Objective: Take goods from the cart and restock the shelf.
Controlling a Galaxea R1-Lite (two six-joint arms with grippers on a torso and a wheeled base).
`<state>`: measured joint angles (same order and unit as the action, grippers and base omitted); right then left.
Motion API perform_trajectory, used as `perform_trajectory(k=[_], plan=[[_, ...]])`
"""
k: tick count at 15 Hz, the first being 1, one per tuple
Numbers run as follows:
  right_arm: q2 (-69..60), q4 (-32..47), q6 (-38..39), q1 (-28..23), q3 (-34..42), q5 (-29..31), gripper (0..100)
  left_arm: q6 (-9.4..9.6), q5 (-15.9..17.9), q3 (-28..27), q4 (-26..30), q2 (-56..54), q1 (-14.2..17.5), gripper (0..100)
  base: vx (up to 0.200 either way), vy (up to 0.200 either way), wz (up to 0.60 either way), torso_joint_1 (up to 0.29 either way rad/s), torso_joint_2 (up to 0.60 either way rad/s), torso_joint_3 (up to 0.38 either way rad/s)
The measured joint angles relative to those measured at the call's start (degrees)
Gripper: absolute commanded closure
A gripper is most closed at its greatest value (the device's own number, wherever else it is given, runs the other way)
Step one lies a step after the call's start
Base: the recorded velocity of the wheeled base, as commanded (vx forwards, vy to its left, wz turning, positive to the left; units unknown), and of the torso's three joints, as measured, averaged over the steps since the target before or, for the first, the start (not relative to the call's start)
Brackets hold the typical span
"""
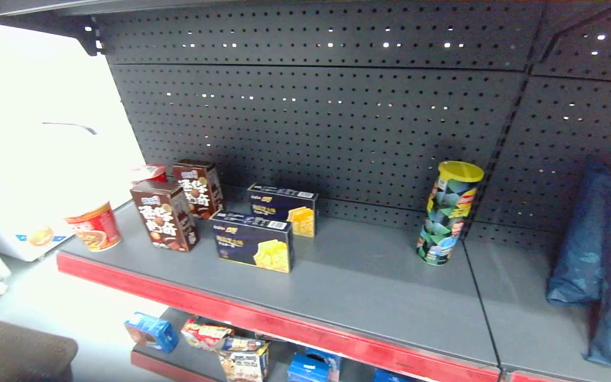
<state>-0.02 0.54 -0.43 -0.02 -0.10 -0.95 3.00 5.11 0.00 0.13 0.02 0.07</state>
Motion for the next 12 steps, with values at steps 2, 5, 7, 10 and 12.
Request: perform_trajectory(k=[2,5,7,10,12], plan=[[0.00,0.00,0.02,0.02,0.00,-0.02,0,0.04,0.00,0.00,0.02,0.00,0.00,0,0.000,0.000,0.60,0.002,0.00,0.002],[0.00,0.00,0.10,0.02,0.00,0.00,0,0.01,0.00,0.00,0.02,0.00,-0.02,0,0.000,0.000,0.60,0.002,0.00,0.002],[0.00,0.00,0.07,0.02,0.00,0.00,0,0.00,0.00,-0.07,0.05,0.00,-0.07,0,0.000,0.000,0.60,0.002,0.01,0.002],[0.00,-0.02,0.07,0.02,0.00,0.00,0,0.00,-0.02,-0.10,0.02,0.00,-0.07,0,0.000,0.000,0.60,-0.001,0.00,-0.001],[0.00,-0.02,0.10,0.02,0.00,0.00,0,0.09,0.01,-0.10,0.02,0.00,-0.07,0,0.000,0.000,0.60,0.002,0.00,0.005]])
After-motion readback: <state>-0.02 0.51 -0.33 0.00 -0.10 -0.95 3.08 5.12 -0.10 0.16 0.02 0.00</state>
